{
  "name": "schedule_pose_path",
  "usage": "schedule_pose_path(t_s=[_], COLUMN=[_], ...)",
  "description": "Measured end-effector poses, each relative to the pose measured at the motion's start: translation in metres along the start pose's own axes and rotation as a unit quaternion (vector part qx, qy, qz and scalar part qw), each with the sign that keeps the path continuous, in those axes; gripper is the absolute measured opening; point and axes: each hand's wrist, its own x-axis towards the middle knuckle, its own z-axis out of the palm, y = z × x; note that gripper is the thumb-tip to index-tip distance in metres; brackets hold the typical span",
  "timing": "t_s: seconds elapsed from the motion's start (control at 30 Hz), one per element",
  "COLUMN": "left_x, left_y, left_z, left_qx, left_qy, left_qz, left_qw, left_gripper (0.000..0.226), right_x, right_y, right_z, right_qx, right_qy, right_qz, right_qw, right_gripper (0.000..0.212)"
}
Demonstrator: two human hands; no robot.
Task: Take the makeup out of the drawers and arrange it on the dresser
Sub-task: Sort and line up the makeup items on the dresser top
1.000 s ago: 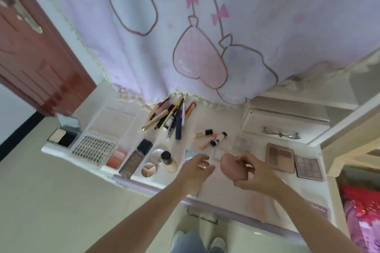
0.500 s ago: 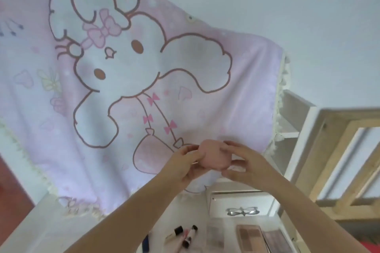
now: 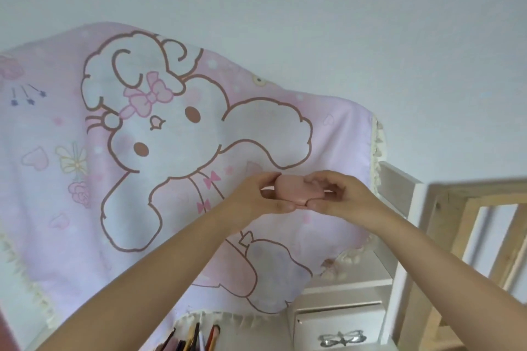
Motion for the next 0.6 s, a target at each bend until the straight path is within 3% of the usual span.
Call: schedule_pose_path(t_s=[0.13, 0.27, 0.37, 0.6], left_x=[0.004, 0.006, 0.007, -0.001], left_y=[0.016, 0.021, 0.019, 0.009], left_z=[-0.001, -0.003, -0.003, -0.001], left_qx=[0.016, -0.070, -0.139, -0.167], left_qy=[0.019, 0.023, 0.005, 0.000], left_qz=[0.029, 0.034, 0.039, 0.023], left_qw=[0.999, 0.997, 0.990, 0.986], left_gripper=[0.040, 0.024, 0.023, 0.026], right_x=[0.012, 0.016, 0.017, 0.009], right_y=[-0.016, -0.021, -0.022, -0.013], right_z=[-0.003, 0.002, 0.008, 0.019], right_qx=[-0.062, -0.083, -0.099, -0.096], right_qy=[0.032, 0.092, 0.123, 0.114], right_qz=[-0.023, -0.039, -0.051, -0.044], right_qw=[0.997, 0.992, 0.986, 0.988], right_gripper=[0.032, 0.020, 0.015, 0.017])
